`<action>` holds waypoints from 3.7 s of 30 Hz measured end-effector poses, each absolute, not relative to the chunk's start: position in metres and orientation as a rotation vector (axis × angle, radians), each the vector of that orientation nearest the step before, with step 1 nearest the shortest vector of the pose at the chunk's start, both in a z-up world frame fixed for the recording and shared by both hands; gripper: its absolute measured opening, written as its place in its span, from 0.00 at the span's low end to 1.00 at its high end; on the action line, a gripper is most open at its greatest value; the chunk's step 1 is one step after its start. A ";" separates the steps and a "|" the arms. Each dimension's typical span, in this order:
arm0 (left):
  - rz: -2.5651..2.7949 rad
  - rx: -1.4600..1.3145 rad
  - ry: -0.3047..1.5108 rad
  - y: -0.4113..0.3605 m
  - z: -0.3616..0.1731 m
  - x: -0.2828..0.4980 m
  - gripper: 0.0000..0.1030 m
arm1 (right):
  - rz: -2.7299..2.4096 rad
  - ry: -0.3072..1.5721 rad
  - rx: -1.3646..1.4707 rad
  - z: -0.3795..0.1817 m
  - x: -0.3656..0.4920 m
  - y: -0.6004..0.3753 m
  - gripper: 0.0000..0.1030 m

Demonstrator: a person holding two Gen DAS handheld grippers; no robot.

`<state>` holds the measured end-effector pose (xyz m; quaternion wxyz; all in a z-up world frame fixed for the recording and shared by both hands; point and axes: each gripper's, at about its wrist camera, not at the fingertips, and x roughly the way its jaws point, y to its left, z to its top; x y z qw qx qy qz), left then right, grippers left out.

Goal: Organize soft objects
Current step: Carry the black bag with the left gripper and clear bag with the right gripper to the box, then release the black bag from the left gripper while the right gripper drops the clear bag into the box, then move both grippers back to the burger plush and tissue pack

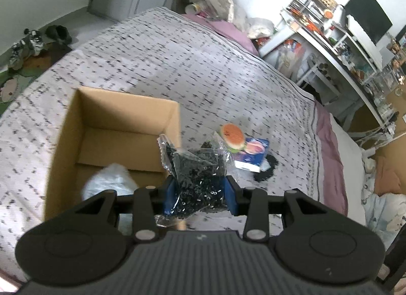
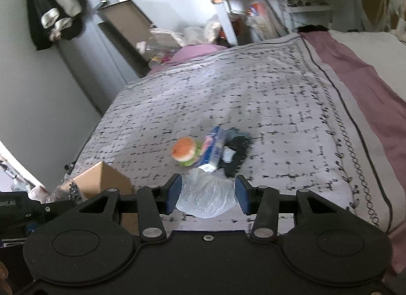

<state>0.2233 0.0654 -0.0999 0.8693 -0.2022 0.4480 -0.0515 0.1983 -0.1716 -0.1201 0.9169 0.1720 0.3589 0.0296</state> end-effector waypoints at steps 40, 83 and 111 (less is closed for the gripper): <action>0.010 -0.563 0.955 0.182 -0.125 0.224 0.52 | 0.407 0.754 0.227 -0.111 0.181 -0.040 0.44; -0.045 -0.412 0.976 0.094 -0.093 0.226 0.75 | 0.161 0.810 0.405 -0.106 0.199 -0.155 0.64; -0.100 -0.296 0.999 -0.017 -0.110 0.277 0.75 | -0.019 0.800 0.670 -0.143 0.230 -0.246 0.73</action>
